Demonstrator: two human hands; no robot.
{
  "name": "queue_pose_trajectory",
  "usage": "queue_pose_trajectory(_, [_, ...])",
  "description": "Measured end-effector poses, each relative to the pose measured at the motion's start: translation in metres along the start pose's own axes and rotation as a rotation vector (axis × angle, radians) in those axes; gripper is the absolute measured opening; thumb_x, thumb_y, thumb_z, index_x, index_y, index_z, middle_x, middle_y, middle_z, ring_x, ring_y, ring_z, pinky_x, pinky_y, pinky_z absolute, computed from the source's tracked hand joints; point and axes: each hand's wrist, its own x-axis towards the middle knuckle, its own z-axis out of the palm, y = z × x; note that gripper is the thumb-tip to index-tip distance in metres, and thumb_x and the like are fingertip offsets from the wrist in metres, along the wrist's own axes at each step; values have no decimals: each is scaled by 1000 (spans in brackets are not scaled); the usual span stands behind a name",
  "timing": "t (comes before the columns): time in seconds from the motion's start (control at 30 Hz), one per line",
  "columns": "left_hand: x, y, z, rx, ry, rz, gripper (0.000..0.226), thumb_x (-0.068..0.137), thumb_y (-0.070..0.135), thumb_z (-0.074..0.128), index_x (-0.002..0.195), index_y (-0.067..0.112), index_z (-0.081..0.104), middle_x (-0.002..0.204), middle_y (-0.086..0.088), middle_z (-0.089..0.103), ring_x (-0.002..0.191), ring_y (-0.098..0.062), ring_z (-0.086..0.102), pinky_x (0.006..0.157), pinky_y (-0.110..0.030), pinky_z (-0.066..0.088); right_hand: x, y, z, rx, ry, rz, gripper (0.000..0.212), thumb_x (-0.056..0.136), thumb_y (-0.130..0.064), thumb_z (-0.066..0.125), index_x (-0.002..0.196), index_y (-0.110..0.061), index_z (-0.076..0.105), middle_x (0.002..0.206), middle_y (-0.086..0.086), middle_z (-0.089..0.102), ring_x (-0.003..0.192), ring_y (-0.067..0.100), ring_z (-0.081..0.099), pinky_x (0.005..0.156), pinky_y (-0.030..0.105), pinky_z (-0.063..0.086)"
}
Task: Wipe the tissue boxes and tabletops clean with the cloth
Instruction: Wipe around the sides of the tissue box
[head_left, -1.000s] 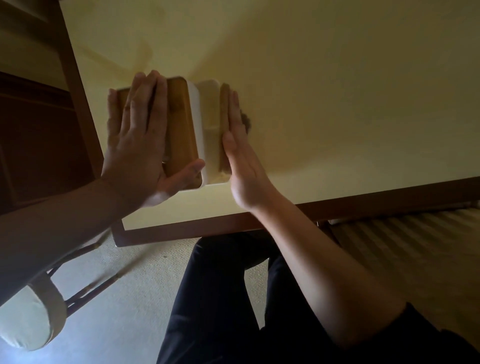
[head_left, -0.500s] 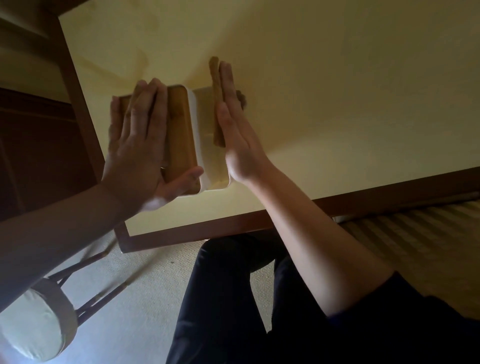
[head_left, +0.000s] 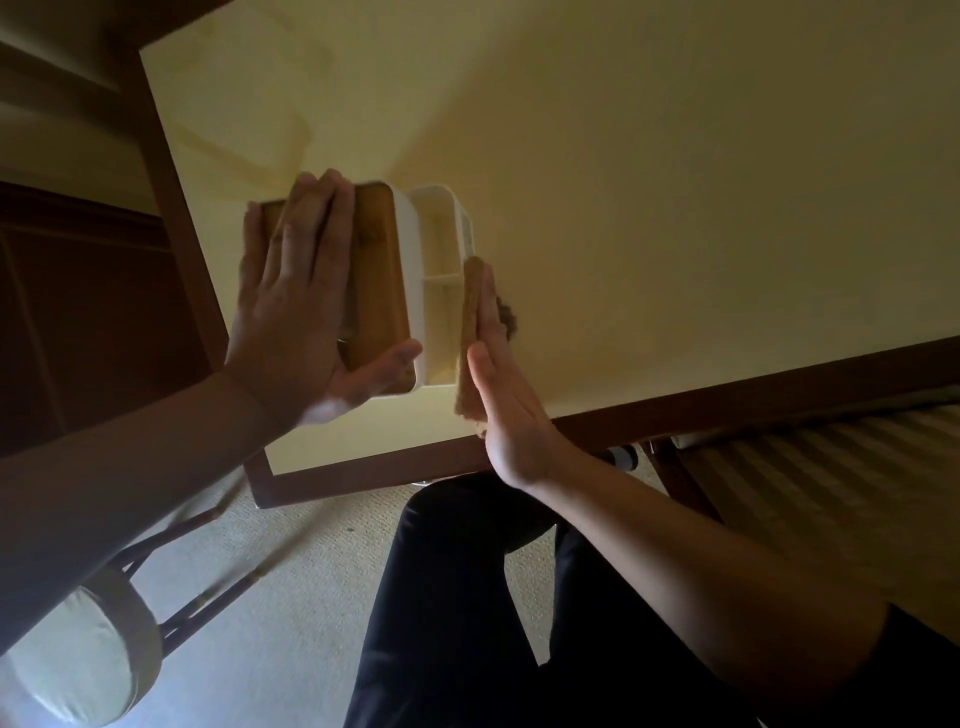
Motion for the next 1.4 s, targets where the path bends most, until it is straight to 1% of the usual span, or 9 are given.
queue_pose_trajectory(0.27, [-1,2,-1,-7,7,-1,120,85,84,40,162,-5,12,168,-24,17,158,-40,11,123,-67,11,91,-27,-13,-67,109,-16,71,108,-50,22,168,-19,1,178,2,2,164,14,0,132,53,1])
queue_pose_trajectory(0.47, [-3,2,0,-2,6,-13,121,85,85,39,162,-3,12,169,-23,15,159,-38,10,124,-65,9,29,-2,-3,-19,49,14,62,112,-44,22,167,-34,-6,178,-5,-4,164,15,-2,131,58,4])
queue_pose_trajectory(0.73, [1,0,2,12,2,30,122,83,85,41,162,-3,13,168,-23,18,159,-38,13,123,-67,11,-20,6,11,26,56,68,63,113,-29,21,168,-20,-8,177,-8,-8,162,8,-6,133,50,1])
queue_pose_trajectory(0.87, [0,0,1,9,-1,29,123,82,85,42,162,-4,13,168,-23,17,158,-38,13,123,-67,10,18,3,5,42,60,18,64,111,-49,23,167,-35,-6,177,-12,-8,163,13,-5,131,59,6])
queue_pose_trajectory(0.93, [0,1,0,10,-5,29,123,82,85,41,162,-4,12,168,-23,17,159,-38,12,124,-66,9,53,-5,-3,12,88,2,68,110,-54,24,167,-32,-4,177,-9,-8,163,13,-5,131,58,4])
queue_pose_trajectory(1.13, [-1,2,-2,13,-9,19,121,83,83,43,163,-2,10,168,-22,17,159,-38,11,125,-64,8,114,-39,-22,-123,154,-26,63,113,-40,18,168,-22,-7,178,3,-5,162,11,-1,133,45,-2])
queue_pose_trajectory(1.23, [-1,2,-2,14,-6,15,121,83,84,42,163,-2,10,168,-22,17,159,-38,12,125,-65,8,96,-25,-15,-72,122,-40,65,111,-49,22,167,-30,-5,178,3,-3,163,15,-2,132,53,1])
queue_pose_trajectory(1.33, [-1,2,-2,12,-7,11,121,84,85,41,163,-2,11,168,-22,17,159,-38,12,125,-65,8,52,-5,-5,-30,70,-33,62,111,-51,25,166,-44,-3,177,-8,-7,164,15,-4,131,59,4])
queue_pose_trajectory(1.4, [0,2,-1,11,-10,6,122,84,86,40,163,-2,11,168,-22,18,159,-37,12,125,-65,9,18,3,1,-5,44,-4,62,113,-45,23,166,-38,-8,177,-12,-9,163,13,-4,131,59,6])
